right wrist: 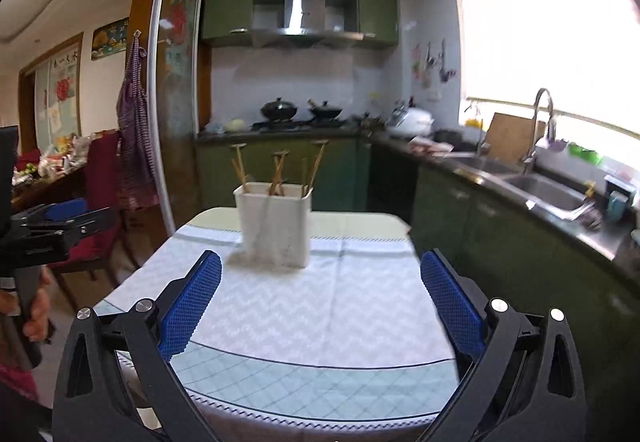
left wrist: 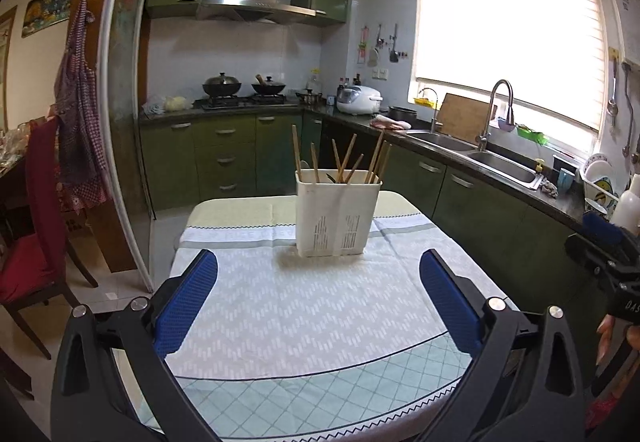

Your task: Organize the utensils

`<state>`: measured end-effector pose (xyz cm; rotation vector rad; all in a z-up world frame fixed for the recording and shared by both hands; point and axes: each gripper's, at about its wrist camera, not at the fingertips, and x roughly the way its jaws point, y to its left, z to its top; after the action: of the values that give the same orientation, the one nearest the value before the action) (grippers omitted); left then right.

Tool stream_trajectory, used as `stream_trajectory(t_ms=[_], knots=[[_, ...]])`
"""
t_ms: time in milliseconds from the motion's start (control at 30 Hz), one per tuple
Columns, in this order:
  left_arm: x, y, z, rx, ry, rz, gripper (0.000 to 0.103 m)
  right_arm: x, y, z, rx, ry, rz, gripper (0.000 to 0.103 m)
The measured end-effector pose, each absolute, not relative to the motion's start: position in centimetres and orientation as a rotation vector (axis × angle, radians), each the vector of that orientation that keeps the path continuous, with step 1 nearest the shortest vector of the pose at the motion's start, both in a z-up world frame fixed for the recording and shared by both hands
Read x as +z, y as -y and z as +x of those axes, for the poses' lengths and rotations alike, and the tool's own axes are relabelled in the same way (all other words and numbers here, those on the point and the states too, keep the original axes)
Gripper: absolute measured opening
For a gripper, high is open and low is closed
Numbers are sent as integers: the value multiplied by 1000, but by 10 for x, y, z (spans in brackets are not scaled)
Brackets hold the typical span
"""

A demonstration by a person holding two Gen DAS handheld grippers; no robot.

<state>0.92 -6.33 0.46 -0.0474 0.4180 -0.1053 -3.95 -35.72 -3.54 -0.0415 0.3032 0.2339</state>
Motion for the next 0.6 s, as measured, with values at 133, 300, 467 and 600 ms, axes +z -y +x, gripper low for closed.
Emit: stream_trajectory(t_ms=[133, 300, 467, 600], knots=[[4, 66, 2, -103, -418, -28, 96, -31, 356, -43, 254, -304, -35, 98], [2, 69, 3, -115, -438, -28, 96, -29, 354, -29, 245, -334, -45, 98], [0, 70, 2, -110, -441, -24, 96, -32, 350, -22, 244, -350, -55, 98], [-2, 68, -1, -109, -442, -32, 96, -33, 346, -18, 244, -357, -61, 98]])
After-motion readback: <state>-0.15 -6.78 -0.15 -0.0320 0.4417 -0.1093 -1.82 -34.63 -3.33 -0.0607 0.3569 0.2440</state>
